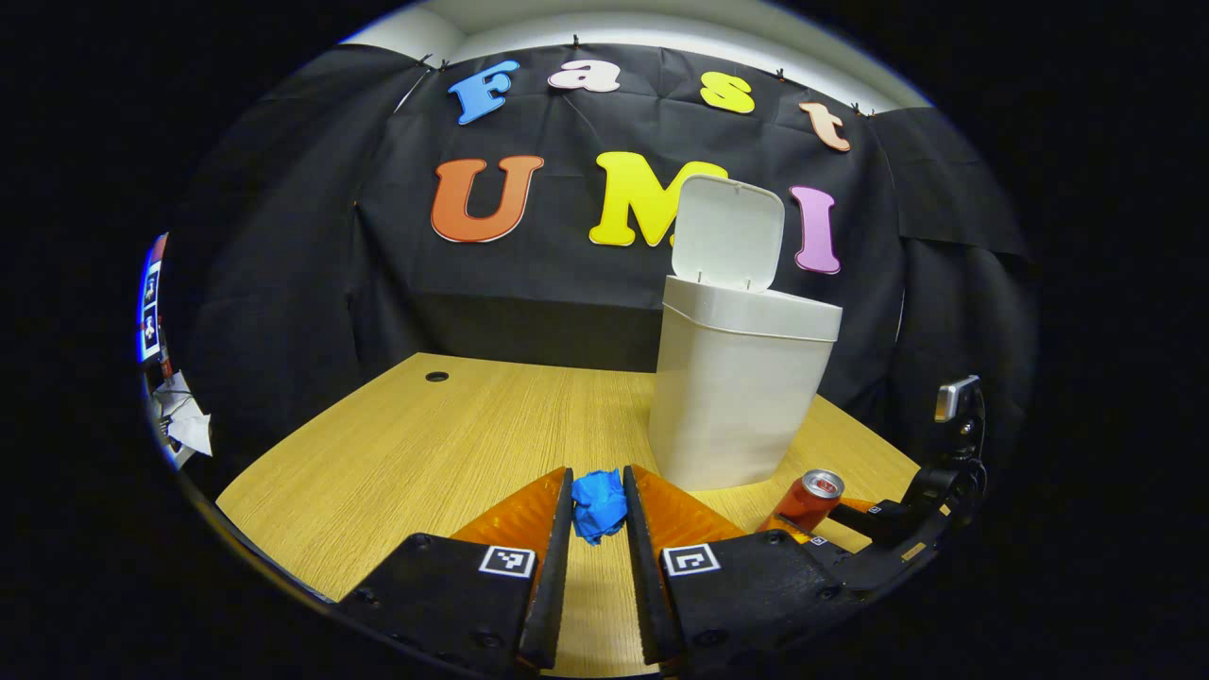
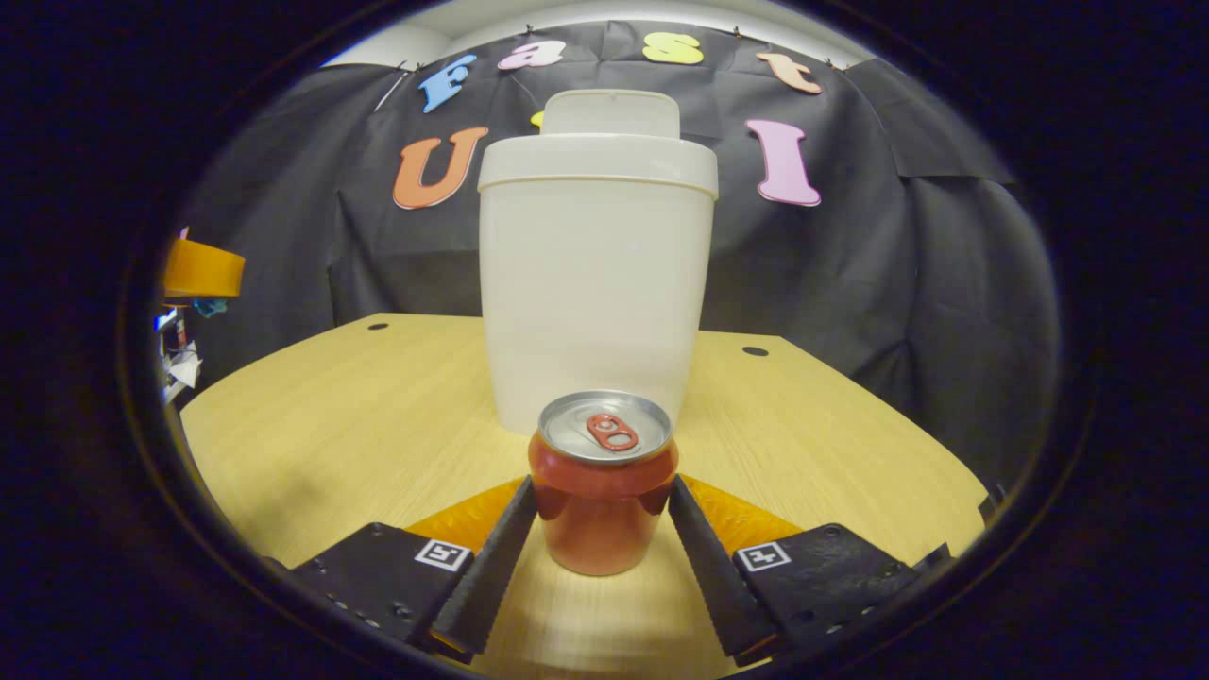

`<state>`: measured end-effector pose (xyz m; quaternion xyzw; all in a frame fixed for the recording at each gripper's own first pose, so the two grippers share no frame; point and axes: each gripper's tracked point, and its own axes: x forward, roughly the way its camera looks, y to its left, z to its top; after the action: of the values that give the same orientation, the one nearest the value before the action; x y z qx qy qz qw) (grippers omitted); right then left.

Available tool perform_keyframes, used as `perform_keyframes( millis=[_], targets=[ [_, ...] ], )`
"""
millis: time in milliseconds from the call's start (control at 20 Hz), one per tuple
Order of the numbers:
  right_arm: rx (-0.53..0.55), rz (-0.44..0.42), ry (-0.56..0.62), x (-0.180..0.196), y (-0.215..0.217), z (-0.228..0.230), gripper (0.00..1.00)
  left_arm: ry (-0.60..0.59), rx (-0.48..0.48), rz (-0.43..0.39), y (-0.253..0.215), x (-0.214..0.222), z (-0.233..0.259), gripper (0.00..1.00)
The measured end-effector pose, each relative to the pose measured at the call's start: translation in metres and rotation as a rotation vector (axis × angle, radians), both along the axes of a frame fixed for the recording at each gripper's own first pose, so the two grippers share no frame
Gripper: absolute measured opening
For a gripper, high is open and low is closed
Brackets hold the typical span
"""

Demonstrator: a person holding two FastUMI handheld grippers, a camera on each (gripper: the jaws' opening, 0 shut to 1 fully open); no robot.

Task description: Press the lid of the desktop garbage bin to open it, pick up the crumpled paper on the desktop and throw it into the bin, then pick up the pop can on the desktop and drop it into the bin, and finally close the garbage bin lid.

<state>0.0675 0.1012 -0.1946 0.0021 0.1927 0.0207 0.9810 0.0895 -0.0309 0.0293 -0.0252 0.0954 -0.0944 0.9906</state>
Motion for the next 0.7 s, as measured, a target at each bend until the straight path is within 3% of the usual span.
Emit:
perform_keyframes(
  millis=[50,300,450,550,700],
  targets=[
    [-0.004,0.003,0.001,-0.001,0.0,0.003,0.82,-0.008,-0.001,0.002,0.002,-0.002,0.003,0.35],
    [-0.039,0.029,-0.028,-0.007,0.006,0.02,0.8,-0.033,-0.012,0.011,0.012,-0.006,0.013,0.35],
    [-0.068,0.048,-0.082,-0.016,0.011,0.048,0.8,-0.04,-0.017,0.028,0.019,-0.006,0.012,0.35],
    [-0.1,0.013,-0.146,-0.022,0.001,0.074,0.8,-0.049,-0.01,0.041,0.022,-0.007,0.018,0.35],
    [-0.082,0.029,-0.209,-0.029,0.002,0.104,0.8,-0.081,0.002,0.103,0.038,-0.006,0.024,0.35]
  ],
)
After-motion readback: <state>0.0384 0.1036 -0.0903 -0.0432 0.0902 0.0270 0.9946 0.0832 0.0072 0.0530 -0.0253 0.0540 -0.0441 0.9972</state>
